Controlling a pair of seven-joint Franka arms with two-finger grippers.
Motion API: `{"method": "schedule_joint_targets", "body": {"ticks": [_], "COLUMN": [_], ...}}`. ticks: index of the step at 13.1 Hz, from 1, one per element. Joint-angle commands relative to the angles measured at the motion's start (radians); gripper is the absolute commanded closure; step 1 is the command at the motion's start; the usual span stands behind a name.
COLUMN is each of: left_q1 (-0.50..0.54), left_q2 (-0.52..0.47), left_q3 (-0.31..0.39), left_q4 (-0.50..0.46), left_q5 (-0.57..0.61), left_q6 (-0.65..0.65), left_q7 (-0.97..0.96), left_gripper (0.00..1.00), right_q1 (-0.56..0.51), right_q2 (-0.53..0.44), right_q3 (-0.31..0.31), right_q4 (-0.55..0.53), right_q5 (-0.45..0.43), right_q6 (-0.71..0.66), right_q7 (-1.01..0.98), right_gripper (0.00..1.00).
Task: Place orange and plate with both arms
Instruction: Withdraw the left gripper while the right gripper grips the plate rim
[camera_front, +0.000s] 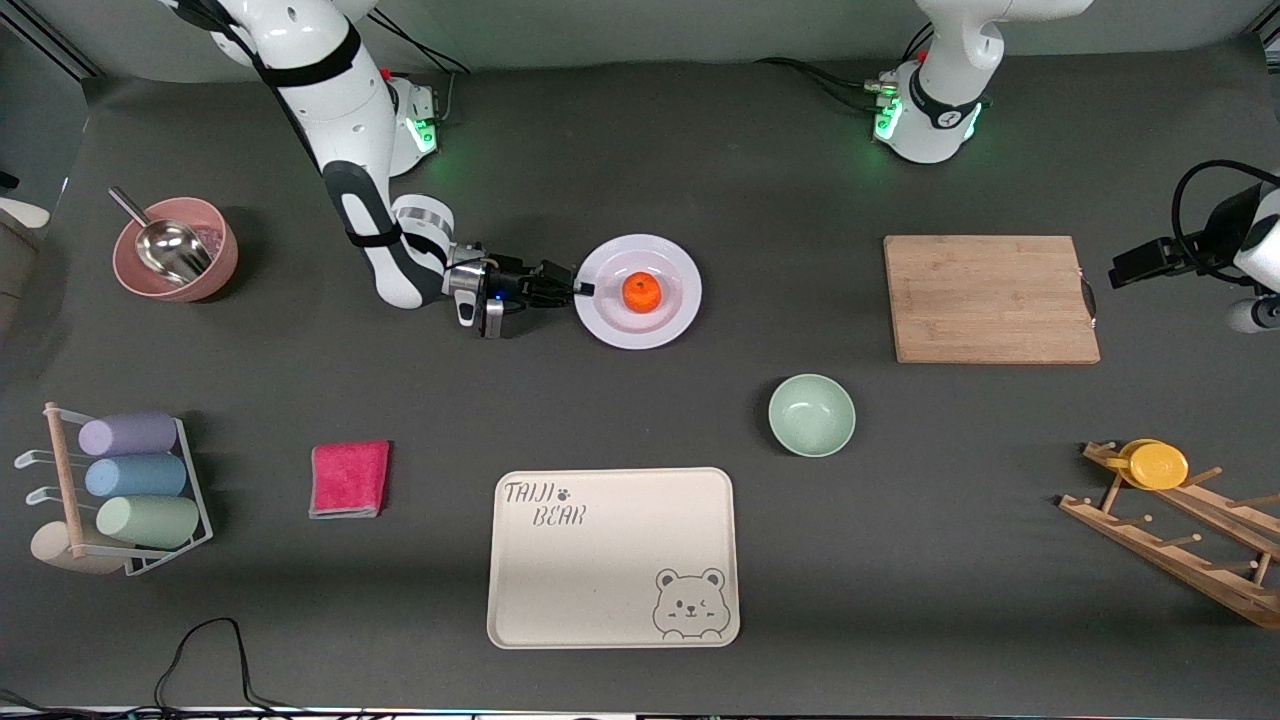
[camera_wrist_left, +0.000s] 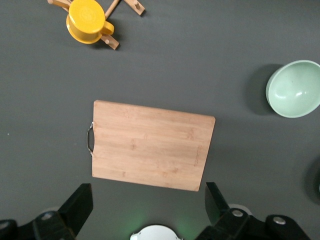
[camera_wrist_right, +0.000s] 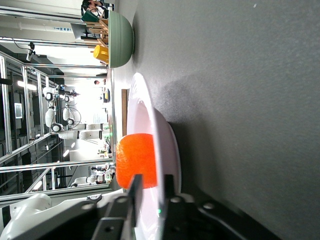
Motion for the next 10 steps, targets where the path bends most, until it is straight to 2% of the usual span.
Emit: {"method": "schedule_joint_targets", "body": {"ticks": [1,4,10], "left_q1": [0.028,0.017,-0.024], "left_q2": [-0.014,-0.011,-0.009], "left_q3": [-0.039,-0.039,-0.030], "left_q4": [0.019,0.054,0.063], "left_q5": [0.014,0.011,0.013], "left_q6": [-0.041,-0.070,-0.080], "left_q7": [-0.021,-0.027,-0.065], "left_gripper": [0.00,0.00,0.00], "right_q1": [0.005,-0.005,-0.024], "right_q2": [0.013,-0.009,-0.225], "right_q3": [0.003,0.003,0.001], "right_q4": [0.010,0.008,-0.004], "right_q5": [0.031,0.031,-0.026], "right_q6": [-0.003,-0.009,0.005], "right_q7": [-0.027,-0.014,0.192], "right_gripper": [1.00,1.00,1.00]}}
